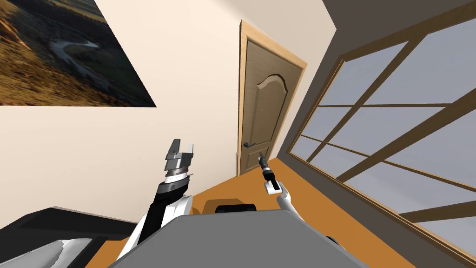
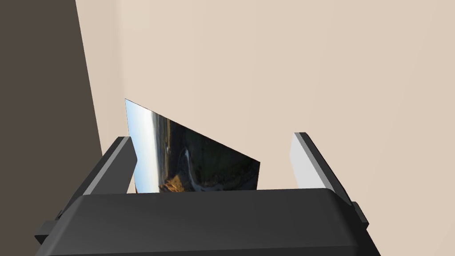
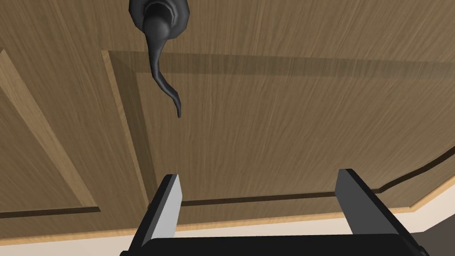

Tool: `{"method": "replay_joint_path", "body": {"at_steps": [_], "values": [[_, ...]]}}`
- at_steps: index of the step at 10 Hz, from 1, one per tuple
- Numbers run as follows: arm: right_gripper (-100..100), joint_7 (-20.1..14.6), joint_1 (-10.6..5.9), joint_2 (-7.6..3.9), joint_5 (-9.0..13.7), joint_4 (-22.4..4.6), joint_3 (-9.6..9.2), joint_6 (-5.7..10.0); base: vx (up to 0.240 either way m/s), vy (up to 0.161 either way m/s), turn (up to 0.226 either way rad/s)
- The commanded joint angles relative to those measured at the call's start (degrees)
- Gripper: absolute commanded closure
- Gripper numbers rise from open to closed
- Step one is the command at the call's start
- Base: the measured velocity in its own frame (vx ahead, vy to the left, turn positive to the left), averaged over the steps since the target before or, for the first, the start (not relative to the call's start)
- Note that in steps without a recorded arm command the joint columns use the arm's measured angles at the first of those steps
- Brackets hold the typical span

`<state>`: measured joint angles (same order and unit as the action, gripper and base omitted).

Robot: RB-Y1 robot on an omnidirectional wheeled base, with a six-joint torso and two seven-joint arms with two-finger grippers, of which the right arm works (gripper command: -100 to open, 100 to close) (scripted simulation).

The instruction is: Pull the door open

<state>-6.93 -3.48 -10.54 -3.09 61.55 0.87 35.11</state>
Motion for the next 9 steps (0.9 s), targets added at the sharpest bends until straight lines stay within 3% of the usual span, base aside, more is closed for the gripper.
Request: {"method": "replay_joint_path", "body": {"at_steps": [1,4,6,7,9], "values": [[-100,-0.1,-0.71,-0.13,0.0,-1.9,0.01,0.41,0.020,-0.081,0.102],[-100,-1.0,-3.46,-1.04,0.0,-7.5,-0.03,1.80,0.014,-0.096,0.192],[-100,-1.3,-4.33,-1.33,0.1,-10.1,-0.04,2.24,0.012,-0.074,0.093],[-100,-1.3,-4.33,-1.33,0.1,-10.1,-0.04,2.24,0.011,-0.046,0.064],[-100,-1.8,-5.94,-1.85,0.1,-13.7,-0.06,3.06,0.009,-0.065,0.178]]}}
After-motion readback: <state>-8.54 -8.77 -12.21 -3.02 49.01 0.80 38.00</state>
